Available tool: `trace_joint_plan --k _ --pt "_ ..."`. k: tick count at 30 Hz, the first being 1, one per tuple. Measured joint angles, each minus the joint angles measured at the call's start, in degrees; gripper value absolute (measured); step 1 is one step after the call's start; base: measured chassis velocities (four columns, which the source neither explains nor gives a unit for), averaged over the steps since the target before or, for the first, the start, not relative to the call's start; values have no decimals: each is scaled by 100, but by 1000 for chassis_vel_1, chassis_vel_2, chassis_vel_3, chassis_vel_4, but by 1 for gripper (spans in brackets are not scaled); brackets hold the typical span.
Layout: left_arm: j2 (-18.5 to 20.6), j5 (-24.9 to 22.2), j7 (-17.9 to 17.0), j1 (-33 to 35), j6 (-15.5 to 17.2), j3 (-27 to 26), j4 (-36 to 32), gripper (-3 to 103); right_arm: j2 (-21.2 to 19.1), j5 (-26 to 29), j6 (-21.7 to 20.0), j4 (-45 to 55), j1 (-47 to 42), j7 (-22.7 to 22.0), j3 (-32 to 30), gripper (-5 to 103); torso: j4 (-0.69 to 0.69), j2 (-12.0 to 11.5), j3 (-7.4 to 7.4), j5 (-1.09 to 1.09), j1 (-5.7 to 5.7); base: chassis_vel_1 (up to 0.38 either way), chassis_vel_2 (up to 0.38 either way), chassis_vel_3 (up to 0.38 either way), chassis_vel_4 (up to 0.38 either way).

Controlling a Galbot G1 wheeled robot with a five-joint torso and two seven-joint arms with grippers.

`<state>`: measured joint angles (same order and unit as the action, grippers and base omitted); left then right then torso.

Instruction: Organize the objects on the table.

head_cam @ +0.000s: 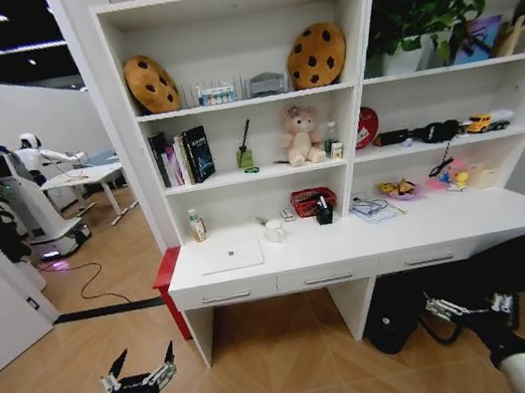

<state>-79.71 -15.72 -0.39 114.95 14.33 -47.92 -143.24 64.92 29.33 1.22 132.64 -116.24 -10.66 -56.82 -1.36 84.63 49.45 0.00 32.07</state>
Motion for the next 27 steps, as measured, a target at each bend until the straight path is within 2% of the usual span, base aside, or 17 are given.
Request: trace_joint_plan --k 27 --pt "0 0 0 0 0 0 0 100 0 0 0 0 0 0 0 100 -1 -121 -65 0 -55 0 0 0 0"
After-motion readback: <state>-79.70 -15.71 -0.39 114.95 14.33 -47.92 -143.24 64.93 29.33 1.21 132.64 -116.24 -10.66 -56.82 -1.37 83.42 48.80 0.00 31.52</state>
